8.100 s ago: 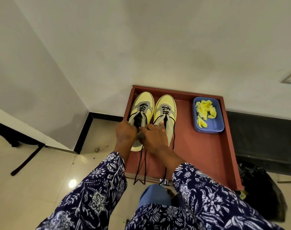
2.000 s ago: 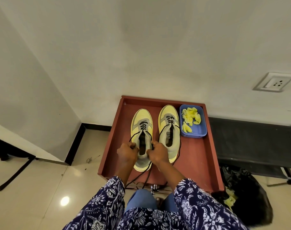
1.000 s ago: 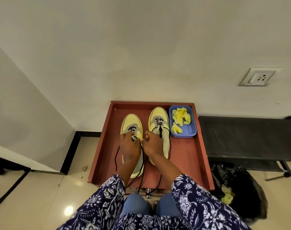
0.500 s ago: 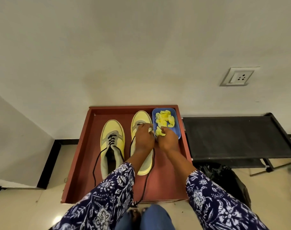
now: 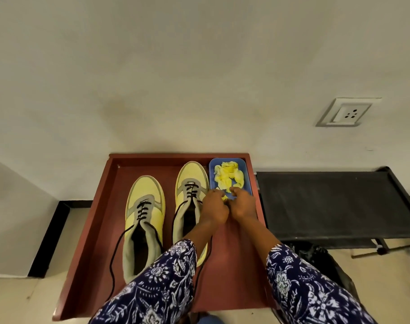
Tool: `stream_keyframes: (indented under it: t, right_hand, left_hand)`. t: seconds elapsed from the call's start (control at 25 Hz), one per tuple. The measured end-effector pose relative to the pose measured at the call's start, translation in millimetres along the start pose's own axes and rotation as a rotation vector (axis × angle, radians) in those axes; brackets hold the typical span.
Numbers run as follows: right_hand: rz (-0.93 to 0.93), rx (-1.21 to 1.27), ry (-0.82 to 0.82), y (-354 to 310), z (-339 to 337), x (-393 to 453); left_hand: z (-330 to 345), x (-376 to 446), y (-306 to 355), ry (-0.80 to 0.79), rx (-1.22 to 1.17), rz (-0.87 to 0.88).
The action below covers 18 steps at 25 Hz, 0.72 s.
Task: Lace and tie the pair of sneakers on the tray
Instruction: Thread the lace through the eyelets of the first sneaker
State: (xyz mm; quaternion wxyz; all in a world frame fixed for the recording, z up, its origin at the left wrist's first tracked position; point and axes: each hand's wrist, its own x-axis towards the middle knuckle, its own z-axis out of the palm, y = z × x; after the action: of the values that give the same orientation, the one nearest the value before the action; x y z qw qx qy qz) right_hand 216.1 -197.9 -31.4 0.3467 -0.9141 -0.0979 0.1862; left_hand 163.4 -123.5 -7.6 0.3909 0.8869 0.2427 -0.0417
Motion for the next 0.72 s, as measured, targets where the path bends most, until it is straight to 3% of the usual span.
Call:
stream_keyframes:
  t: [0.36,0.72]
  right_hand:
    - [-0.058,-0.275,-0.131,5.2,17.4,38.1]
    - [-0.012,-0.076,0.014,-1.2,3.9,32.0]
  left_hand:
    - [7.5,27.5,-1.6,-0.016,-0.042,-0.068]
    - [2.3,24.9,-4.3,0.079,-0.222,-0.09]
